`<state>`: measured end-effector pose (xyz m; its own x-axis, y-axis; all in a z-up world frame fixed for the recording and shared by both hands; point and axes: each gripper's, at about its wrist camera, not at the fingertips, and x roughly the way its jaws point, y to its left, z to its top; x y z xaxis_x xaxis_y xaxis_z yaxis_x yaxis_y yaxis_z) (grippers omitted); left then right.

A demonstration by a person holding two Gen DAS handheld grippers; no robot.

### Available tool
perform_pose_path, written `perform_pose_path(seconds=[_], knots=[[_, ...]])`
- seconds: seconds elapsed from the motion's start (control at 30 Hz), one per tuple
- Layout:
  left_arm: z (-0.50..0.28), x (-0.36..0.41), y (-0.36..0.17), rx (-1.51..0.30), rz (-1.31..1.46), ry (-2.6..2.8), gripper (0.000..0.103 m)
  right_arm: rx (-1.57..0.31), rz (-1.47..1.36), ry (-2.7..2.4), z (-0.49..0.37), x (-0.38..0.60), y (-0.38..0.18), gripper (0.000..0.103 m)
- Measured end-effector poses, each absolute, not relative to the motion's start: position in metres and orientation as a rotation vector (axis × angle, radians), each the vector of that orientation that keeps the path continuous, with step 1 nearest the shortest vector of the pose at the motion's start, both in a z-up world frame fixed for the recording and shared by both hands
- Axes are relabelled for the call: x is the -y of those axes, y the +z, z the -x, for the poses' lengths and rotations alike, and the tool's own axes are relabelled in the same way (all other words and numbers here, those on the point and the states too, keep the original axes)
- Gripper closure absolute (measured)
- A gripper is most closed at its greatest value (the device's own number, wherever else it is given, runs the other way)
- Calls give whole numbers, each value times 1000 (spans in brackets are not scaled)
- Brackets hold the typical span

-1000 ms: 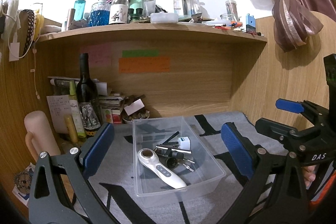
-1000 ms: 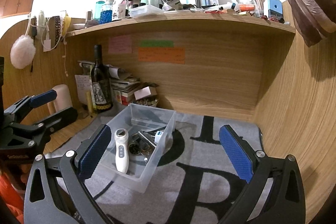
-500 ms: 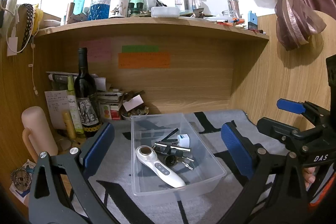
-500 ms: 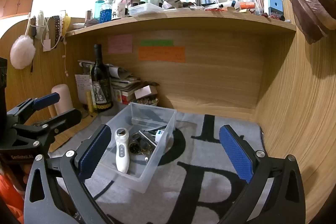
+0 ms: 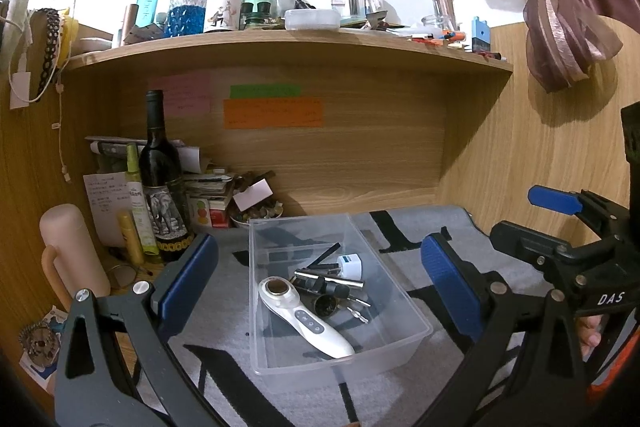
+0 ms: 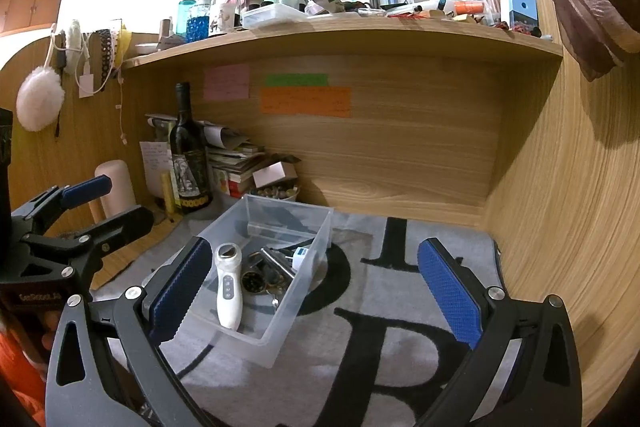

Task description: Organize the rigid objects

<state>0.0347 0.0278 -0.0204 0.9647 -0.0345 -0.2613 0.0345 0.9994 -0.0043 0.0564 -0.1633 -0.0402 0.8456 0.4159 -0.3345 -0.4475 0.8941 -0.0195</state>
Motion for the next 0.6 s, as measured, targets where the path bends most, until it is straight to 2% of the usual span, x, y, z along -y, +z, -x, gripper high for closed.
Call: perform_pose_path(seconds=[0.6], knots=[[-40, -28, -22, -284, 14, -49, 0, -353, 92, 455, -61, 162, -43, 0]])
